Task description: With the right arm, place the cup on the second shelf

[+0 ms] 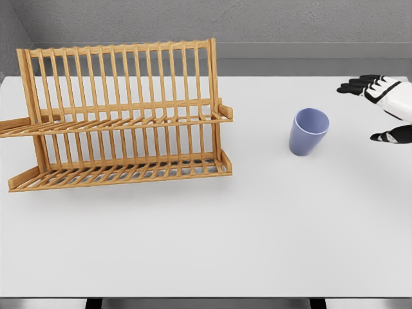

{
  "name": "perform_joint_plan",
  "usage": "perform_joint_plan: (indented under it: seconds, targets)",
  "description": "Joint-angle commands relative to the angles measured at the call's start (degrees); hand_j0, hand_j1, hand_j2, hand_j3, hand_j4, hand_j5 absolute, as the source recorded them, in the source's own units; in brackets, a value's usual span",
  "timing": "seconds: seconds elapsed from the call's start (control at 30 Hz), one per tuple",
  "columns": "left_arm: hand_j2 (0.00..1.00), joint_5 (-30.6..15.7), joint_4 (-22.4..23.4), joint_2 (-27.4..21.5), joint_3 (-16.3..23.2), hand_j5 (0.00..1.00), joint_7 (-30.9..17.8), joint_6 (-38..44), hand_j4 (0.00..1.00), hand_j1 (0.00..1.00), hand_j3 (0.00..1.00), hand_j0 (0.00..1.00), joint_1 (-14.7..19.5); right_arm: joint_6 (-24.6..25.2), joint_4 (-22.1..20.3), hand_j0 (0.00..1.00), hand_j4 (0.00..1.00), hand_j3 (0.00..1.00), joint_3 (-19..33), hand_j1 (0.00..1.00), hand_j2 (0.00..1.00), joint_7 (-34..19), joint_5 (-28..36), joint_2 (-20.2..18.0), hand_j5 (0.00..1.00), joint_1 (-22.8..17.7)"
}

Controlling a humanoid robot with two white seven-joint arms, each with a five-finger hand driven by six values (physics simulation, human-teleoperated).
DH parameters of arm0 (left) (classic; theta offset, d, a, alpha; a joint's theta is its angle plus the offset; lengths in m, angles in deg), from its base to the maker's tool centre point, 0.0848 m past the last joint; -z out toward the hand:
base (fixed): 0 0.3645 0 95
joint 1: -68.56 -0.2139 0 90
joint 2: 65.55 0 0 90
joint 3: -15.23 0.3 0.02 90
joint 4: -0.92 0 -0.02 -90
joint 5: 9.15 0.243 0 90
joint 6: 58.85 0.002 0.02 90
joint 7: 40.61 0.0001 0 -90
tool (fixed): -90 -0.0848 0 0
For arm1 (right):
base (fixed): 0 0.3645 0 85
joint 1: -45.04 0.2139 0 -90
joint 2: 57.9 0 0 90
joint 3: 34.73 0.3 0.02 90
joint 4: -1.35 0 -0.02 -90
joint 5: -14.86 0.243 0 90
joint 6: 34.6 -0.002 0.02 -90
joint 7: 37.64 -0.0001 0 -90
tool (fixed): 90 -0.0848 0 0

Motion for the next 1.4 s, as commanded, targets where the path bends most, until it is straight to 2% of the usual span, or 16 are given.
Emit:
perform_joint_plan:
  seconds: [0.0, 0.07, 0.1, 0.17, 0.2, 0.27, 0.33, 0.43, 0.47, 0.53, 0.6, 0.73, 0.87, 1.0, 1.13, 1.37]
  targets:
    - [1.0, -0.02, -0.01, 0.0, 0.0, 1.0, -0.01, 0.0, 1.0, 1.0, 1.0, 1.0, 0.0, 0.09, -0.15, 1.0, 1.0, 1.0, -0.16, 1.0, 1.0, 0.01, 0.35, -0.15, 1.0, 0.09]
    - [1.0, -0.02, -0.01, 0.0, 0.0, 1.0, -0.01, 0.0, 1.0, 1.0, 1.0, 1.0, 0.0, 0.09, -0.15, 1.0, 1.0, 1.0, -0.07, 1.0, 1.0, 0.63, 0.88, -1.56, 1.0, 0.09]
    - [1.0, -0.02, -0.01, 0.0, 0.0, 1.0, -0.01, 0.0, 1.0, 1.0, 1.0, 1.0, 0.0, 0.09, 0.11, 1.0, 1.0, 1.0, -0.16, 1.0, 1.0, 0.81, 1.23, -3.5, 1.0, 0.26]
    - [1.0, -0.02, -0.01, 0.0, 0.0, 1.0, -0.01, 0.0, 1.0, 1.0, 1.0, 1.0, 0.0, 0.09, 0.46, 1.0, 1.0, 1.0, -0.95, 1.0, 1.0, 0.02, 0.62, -3.41, 1.0, 0.35]
    - [1.0, -0.02, -0.01, 0.0, 0.0, 1.0, -0.01, 0.0, 1.0, 1.0, 1.0, 1.0, 0.0, 0.09, 0.46, 1.0, 1.0, 1.0, -1.13, 1.0, 1.0, -3.14, -0.43, -3.15, 1.0, 1.4]
    - [1.0, -0.02, -0.01, 0.0, 0.0, 1.0, -0.01, 0.0, 1.0, 1.0, 1.0, 1.0, 0.0, 0.09, 0.46, 1.0, 1.0, 1.0, -1.21, 1.0, 1.0, -19.43, -0.7, -1.56, 1.0, 6.15]
    - [1.0, -0.02, -0.01, 0.0, 0.0, 1.0, -0.01, 0.0, 1.0, 1.0, 1.0, 1.0, 0.0, 0.09, 0.72, 1.0, 1.0, 1.0, -2.62, 1.0, 1.0, -19.43, -0.7, -1.3, 1.0, 8.87]
    - [1.0, -0.02, -0.01, 0.0, 0.0, 1.0, -0.01, 0.0, 1.0, 1.0, 1.0, 1.0, 0.0, 0.09, 11.71, 1.0, 1.0, 1.0, -18.96, 1.0, 1.0, -19.43, -0.7, 4.59, 1.0, 24.95]
    - [1.0, -0.02, -0.01, 0.0, 0.0, 1.0, -0.01, 0.0, 1.0, 1.0, 1.0, 1.0, 0.0, 0.09, 12.85, 1.0, 1.0, 1.0, -22.39, 1.0, 1.0, -19.43, -0.7, 5.29, 1.0, 27.33]
    - [1.0, -0.02, -0.01, 0.0, 0.0, 1.0, -0.01, 0.0, 1.0, 1.0, 1.0, 1.0, 0.0, 0.09, 13.03, 1.0, 1.0, 1.0, -24.41, 1.0, 1.0, -19.43, -0.7, 6.7, 1.0, 28.04]
    - [1.0, -0.02, -0.01, 0.0, 0.0, 1.0, -0.01, 0.0, 1.0, 1.0, 1.0, 1.0, 0.0, 0.09, 14.61, 1.0, 1.0, 1.0, -26.44, 1.0, 1.0, -19.43, -0.79, 6.88, 1.0, 29.27]
    - [1.0, -0.02, -0.01, 0.0, 0.0, 1.0, -0.01, 0.0, 1.0, 1.0, 1.0, 1.0, 0.0, 0.09, 15.14, 1.0, 1.0, 1.0, -29.34, 1.0, 1.0, -19.43, -0.79, 6.96, 1.0, 31.2]
    - [1.0, -0.02, -0.01, 0.0, 0.0, 1.0, -0.01, 0.0, 1.0, 1.0, 1.0, 1.0, 0.0, 0.09, 15.23, 1.0, 1.0, 1.0, -30.22, 1.0, 1.0, -19.43, -0.79, 7.75, 1.0, 32.69]
    - [1.0, -0.02, -0.01, 0.0, 0.0, 1.0, -0.01, 0.0, 1.0, 1.0, 1.0, 1.0, 0.0, 0.09, 19.18, 1.0, 1.0, 1.0, -33.12, 1.0, 1.0, -19.43, -0.88, 10.74, 1.0, 36.12]
    - [1.0, -0.02, -0.01, 0.0, 0.0, 1.0, -0.01, 0.0, 1.0, 1.0, 1.0, 1.0, 0.0, 0.09, 21.55, 1.0, 1.0, 1.0, -34.7, 1.0, 1.0, -19.43, -0.96, 11.8, 1.0, 36.21]
    - [1.0, -0.02, -0.01, 0.0, 0.0, 1.0, -0.01, 0.0, 1.0, 1.0, 1.0, 1.0, 0.0, 0.09, 23.14, 1.0, 1.0, 1.0, -36.55, 1.0, 1.0, -19.43, -0.88, 12.24, 1.0, 36.21]
